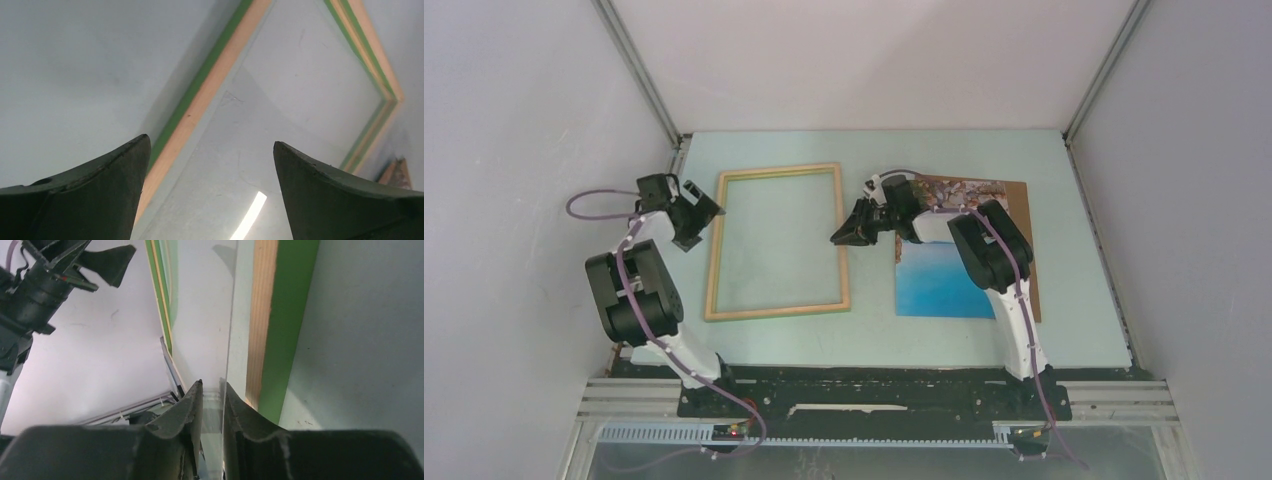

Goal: Put the photo into the frame

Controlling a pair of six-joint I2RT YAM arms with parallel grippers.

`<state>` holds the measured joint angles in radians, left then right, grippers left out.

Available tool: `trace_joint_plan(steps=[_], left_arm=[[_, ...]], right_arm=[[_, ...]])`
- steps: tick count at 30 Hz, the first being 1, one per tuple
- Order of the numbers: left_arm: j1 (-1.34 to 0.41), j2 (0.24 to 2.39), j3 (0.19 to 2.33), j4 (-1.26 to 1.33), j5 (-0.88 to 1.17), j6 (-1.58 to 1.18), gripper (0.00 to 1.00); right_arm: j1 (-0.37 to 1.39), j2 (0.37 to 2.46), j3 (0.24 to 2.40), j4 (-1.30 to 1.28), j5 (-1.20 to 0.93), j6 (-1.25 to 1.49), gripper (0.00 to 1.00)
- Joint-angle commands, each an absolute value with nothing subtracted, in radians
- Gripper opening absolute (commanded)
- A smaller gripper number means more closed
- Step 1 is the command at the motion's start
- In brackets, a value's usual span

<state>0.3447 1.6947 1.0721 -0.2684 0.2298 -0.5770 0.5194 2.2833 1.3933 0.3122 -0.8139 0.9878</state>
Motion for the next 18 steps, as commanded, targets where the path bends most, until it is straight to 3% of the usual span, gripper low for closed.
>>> trace_joint_plan(steps=[1, 3, 6, 12, 18], left_arm=[[0.363, 1.679, 1.155, -0.338, 0.095, -0.489, 1.00], [0.362, 1.730, 1.170, -0.341, 0.119, -0.493, 1.00], [0.360, 1.790, 1.175, -0.329, 0.204, -0.523, 1.00], [0.359, 1.837, 1.158, -0.293, 0.290, -0.580, 1.00], [0.360, 1.822, 1.139, -0.264, 0.315, -0.606, 1.00]], right_arm=[[0.527, 2.265, 1.460, 0.176, -0.746, 0.950, 0.28], [0.531, 2.274, 1.491, 0.143, -0.741, 0.946, 0.33], [0.534, 2.293, 1.515, 0.144, -0.745, 0.962, 0.31], [0.545, 2.273, 1.506, 0.257, -0.786, 0.980, 0.02], [0.535, 2.215, 1.471, 0.276, -0.777, 0.965, 0.00]])
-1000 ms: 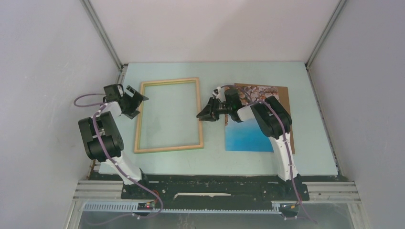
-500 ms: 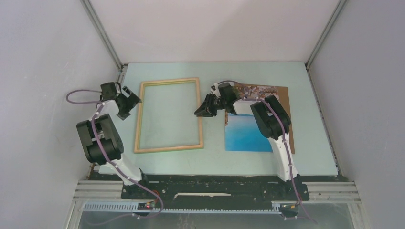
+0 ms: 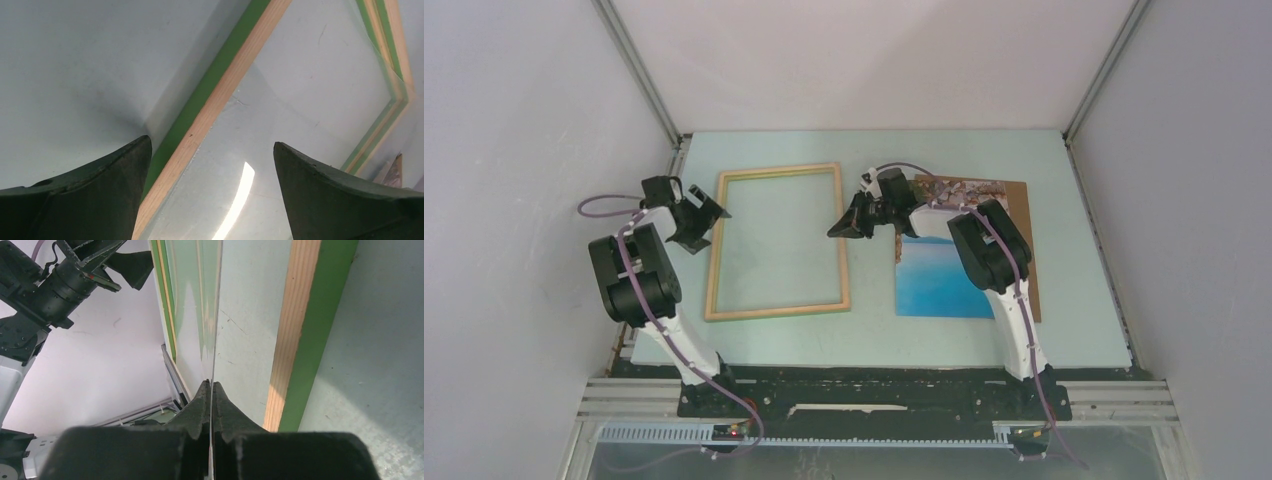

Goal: Put the photo into the frame

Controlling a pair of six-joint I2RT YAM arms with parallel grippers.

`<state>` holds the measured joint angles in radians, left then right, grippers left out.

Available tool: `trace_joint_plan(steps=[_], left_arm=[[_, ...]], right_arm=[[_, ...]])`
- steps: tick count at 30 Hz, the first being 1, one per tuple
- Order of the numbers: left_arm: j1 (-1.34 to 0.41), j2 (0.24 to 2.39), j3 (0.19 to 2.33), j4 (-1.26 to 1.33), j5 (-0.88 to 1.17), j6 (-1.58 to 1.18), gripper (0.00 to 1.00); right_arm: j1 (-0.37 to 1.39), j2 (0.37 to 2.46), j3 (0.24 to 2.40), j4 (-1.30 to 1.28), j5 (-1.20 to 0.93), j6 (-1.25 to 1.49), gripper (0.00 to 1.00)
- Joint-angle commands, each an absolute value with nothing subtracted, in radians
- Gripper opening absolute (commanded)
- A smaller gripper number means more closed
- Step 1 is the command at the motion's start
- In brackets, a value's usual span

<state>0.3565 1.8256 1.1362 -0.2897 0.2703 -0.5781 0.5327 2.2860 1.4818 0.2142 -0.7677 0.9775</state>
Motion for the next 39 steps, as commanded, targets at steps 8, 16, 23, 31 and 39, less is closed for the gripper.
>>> trace_joint_plan(steps=[8, 16, 23, 31, 39], left_arm=[[0.362, 1.804, 1.100, -0.202, 0.388, -0.671, 1.00], [0.367, 1.805, 1.074, -0.168, 0.416, -0.707, 1.00], [0.382, 1.814, 1.064, -0.143, 0.443, -0.730, 1.00], [0.390, 1.813, 1.059, -0.139, 0.449, -0.732, 1.00], [0.390, 1.807, 1.057, -0.135, 0.458, -0.733, 1.00]], right_arm=[[0.545, 2.147, 1.421, 0.405, -0.833, 0.966, 0.00], [0.552, 2.111, 1.372, 0.527, -0.836, 0.993, 0.00], [0.558, 2.082, 1.355, 0.531, -0.847, 0.959, 0.00], [0.557, 2.064, 1.352, 0.546, -0.833, 0.974, 0.00], [0.556, 2.114, 1.400, 0.517, -0.827, 0.994, 0.00]])
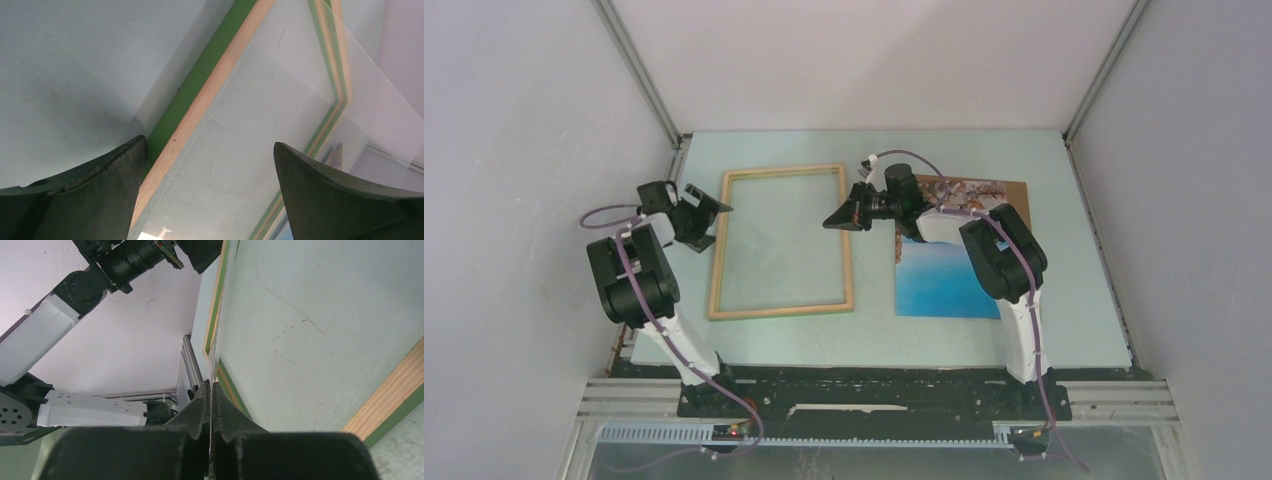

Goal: Put the photo into the frame

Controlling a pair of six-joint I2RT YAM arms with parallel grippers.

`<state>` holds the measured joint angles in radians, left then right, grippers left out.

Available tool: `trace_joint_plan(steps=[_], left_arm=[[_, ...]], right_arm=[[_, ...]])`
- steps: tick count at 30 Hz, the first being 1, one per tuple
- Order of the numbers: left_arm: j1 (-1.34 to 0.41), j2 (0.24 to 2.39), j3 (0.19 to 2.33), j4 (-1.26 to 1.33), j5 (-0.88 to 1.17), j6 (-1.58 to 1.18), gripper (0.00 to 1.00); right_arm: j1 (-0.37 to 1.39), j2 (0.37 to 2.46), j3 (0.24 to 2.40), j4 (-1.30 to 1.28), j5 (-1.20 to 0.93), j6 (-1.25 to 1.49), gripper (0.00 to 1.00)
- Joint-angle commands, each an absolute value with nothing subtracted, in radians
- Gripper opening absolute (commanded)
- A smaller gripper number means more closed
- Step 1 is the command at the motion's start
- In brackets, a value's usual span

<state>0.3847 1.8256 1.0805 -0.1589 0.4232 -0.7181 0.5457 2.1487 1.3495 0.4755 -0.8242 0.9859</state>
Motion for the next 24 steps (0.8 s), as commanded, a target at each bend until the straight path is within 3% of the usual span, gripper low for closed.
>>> trace_joint_plan(steps=[1, 24], left_arm=[[0.390, 1.807, 1.056, -0.135, 0.459, -0.733, 1.00], [0.389, 1.807, 1.053, -0.129, 0.466, -0.732, 1.00]], right_arm=[[0.556, 2.118, 1.404, 0.515, -0.827, 0.994, 0.00], [0.569, 2.076, 1.391, 0.511, -0.835, 0.970, 0.00]])
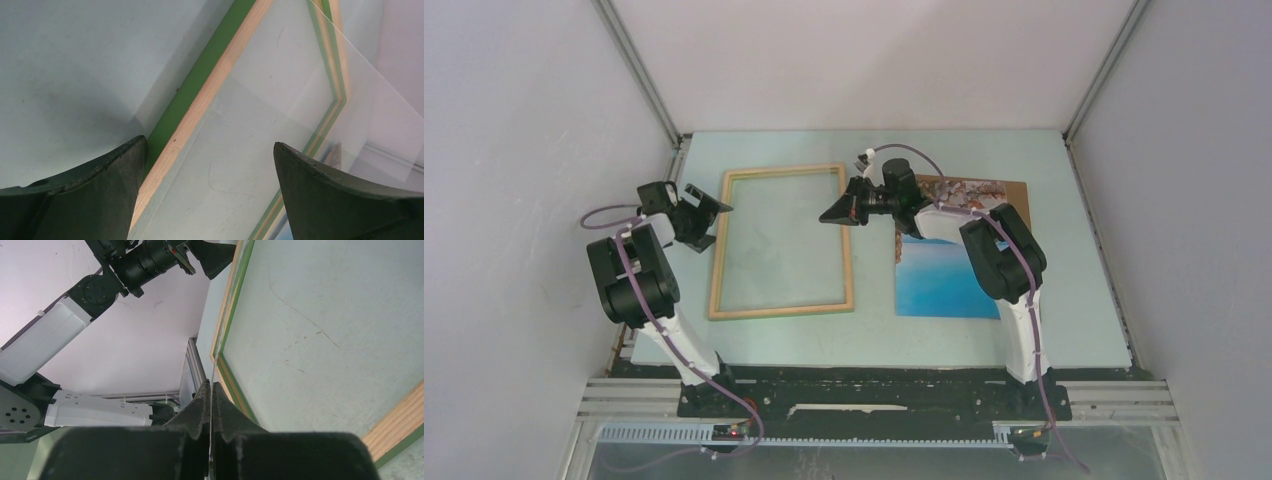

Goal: Put the photo into the frame

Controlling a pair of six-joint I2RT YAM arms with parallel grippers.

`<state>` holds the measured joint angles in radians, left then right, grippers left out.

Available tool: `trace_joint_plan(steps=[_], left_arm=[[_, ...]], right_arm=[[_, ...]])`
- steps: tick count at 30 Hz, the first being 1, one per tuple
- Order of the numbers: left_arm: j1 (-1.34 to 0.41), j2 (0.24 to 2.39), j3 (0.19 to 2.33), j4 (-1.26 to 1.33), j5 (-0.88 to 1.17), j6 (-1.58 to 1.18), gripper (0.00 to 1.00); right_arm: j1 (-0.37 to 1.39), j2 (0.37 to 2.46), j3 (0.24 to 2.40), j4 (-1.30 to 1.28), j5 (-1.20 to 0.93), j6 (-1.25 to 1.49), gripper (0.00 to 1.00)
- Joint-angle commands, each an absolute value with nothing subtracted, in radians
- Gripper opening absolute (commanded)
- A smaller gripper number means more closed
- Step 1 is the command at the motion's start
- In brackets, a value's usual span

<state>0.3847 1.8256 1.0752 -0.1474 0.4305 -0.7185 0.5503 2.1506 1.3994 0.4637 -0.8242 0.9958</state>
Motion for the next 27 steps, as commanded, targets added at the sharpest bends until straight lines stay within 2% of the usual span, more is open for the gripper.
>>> trace_joint_plan(steps=[1, 27], left_arm=[[0.390, 1.807, 1.053, -0.129, 0.465, -0.732, 1.00], [0.390, 1.812, 1.056, -0.129, 0.473, -0.730, 1.00]], right_arm=[[0.570, 2.076, 1.392, 0.515, -0.834, 0.970, 0.00], [0.578, 2.047, 1.383, 0.514, -0.833, 0.946, 0.00]])
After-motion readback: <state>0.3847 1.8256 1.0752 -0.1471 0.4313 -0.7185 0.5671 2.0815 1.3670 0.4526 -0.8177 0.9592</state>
